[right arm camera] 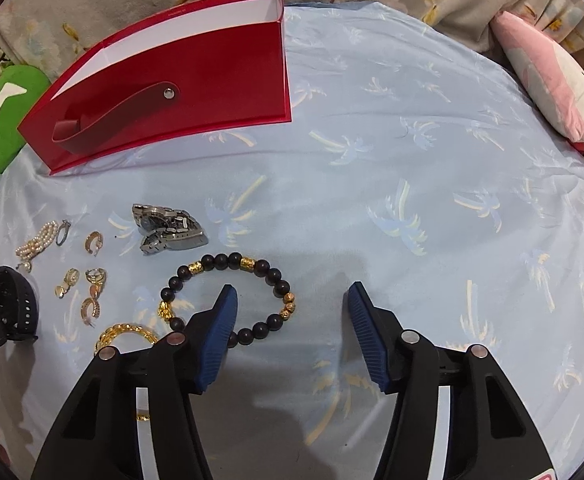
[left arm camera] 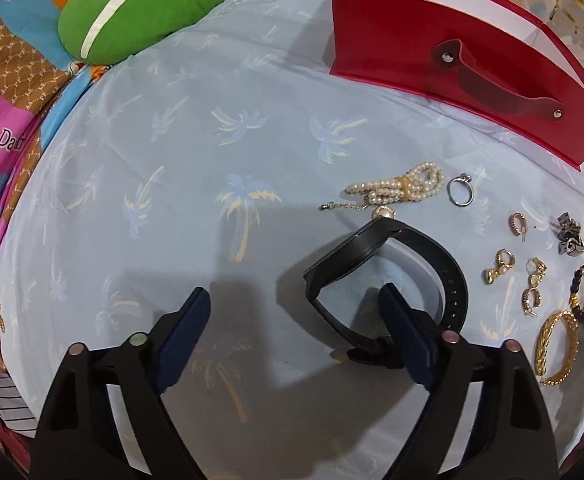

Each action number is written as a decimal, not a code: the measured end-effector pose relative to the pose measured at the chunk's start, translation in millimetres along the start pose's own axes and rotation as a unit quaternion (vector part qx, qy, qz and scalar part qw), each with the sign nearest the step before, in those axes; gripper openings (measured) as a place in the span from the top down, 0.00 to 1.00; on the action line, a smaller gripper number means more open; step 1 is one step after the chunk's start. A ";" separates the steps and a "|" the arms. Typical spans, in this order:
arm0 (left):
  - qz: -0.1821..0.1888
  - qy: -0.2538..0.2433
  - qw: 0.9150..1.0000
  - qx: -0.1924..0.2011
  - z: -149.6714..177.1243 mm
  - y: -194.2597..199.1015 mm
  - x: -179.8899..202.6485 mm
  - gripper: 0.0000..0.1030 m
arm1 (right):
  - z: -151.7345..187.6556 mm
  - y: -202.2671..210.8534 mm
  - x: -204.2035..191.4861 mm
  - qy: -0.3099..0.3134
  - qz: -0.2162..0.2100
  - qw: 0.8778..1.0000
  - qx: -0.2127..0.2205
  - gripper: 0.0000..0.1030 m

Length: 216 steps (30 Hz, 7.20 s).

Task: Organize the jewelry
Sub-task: 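Grasp the black strap watch with the left tool while the right tool grasps the black bead bracelet, then carry the watch with the left tool into the red box while the right tool drops the bracelet there, then move both open tools back over the remaining jewelry, then grasp the silver metal watch with the right tool while the left tool grasps the pearl necklace, then carry the silver watch with the right tool into the red box while the left tool drops the pearls there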

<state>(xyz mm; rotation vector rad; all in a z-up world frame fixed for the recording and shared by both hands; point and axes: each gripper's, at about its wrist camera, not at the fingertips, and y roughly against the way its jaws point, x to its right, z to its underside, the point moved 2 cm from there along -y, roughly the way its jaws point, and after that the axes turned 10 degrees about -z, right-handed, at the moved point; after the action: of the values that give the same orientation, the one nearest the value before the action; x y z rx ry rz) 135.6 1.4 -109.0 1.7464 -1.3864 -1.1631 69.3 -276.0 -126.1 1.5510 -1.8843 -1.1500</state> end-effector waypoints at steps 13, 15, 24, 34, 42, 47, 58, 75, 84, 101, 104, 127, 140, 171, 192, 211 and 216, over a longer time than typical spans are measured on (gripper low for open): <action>0.057 -0.015 0.998 0.001 3.9 9.5 10.7 0.75 | 1.4 1.5 -8.4 0.021 -0.015 1.000 0.003 0.90; 0.063 -0.016 0.998 0.001 4.9 11.4 10.1 0.88 | 0.8 1.3 -9.7 0.021 -0.020 1.000 0.000 0.93; 0.091 -0.023 0.995 0.020 10.0 36.6 1.0 0.94 | 2.1 15.9 -4.9 -0.007 -0.051 0.999 0.002 0.94; 0.111 -0.030 0.990 0.077 6.3 87.4 -14.2 0.95 | -10.1 75.8 -15.1 0.004 -0.075 0.995 0.062 0.94; 0.117 -0.026 0.985 0.125 -12.3 123.9 -21.5 0.95 | -36.6 126.5 -34.8 0.026 -0.106 0.987 0.121 0.94; 0.122 -0.018 0.978 0.168 -36.2 149.9 -24.7 0.95 | -62.9 149.1 -50.9 0.049 -0.123 0.979 0.155 0.94; 0.110 0.005 0.961 0.253 -125.0 179.1 -14.6 0.94 | -143.2 153.5 -73.6 0.067 -0.144 0.966 0.206 0.95; 0.078 0.002 0.970 0.230 -232.9 96.1 46.6 0.92 | -240.8 51.2 -82.7 0.059 -0.131 0.974 0.176 0.95; 0.072 -0.008 0.978 0.198 -243.9 51.1 73.1 0.88 | -241.5 -0.6 -82.0 0.060 -0.114 0.982 0.140 0.95; 0.110 0.056 0.962 0.243 -234.6 91.9 31.9 0.10 | -210.7 41.5 -78.9 0.062 -0.101 0.975 0.187 0.45; 0.105 0.056 0.963 0.242 -220.6 103.5 15.4 0.10 | -193.2 60.2 -79.4 0.067 -0.100 0.974 0.192 0.41; 0.075 -0.014 0.992 0.098 -37.3 32.5 -27.0 0.11 | -27.5 52.2 -38.2 0.046 -0.076 0.994 0.066 0.40; 0.097 -0.023 0.993 0.063 -17.8 8.7 -16.2 0.11 | -7.0 23.8 -44.9 0.055 -0.082 0.995 0.030 0.40; 0.120 -0.060 0.989 0.061 -52.1 -17.6 25.3 0.49 | -38.5 -33.6 -59.0 0.059 -0.089 0.994 -0.001 0.60; 0.174 -0.047 0.980 0.078 -40.2 24.6 13.9 0.85 | -32.6 -5.9 -59.7 0.053 -0.104 0.993 0.018 0.84; 0.207 -0.039 0.966 0.147 -40.7 101.9 -12.1 1.00 | -39.2 56.9 -64.6 0.062 -0.127 0.987 0.077 0.84; 0.207 -0.041 0.966 0.147 -41.4 104.6 -12.3 1.00 | -42.5 67.3 -67.0 0.068 -0.131 0.985 0.088 0.84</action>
<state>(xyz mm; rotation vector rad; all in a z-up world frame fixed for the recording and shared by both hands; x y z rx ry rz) 128.2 -16.2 2.5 1.5018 -1.9413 -0.8387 81.1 -224.4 -36.5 1.9695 -1.7703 -0.9733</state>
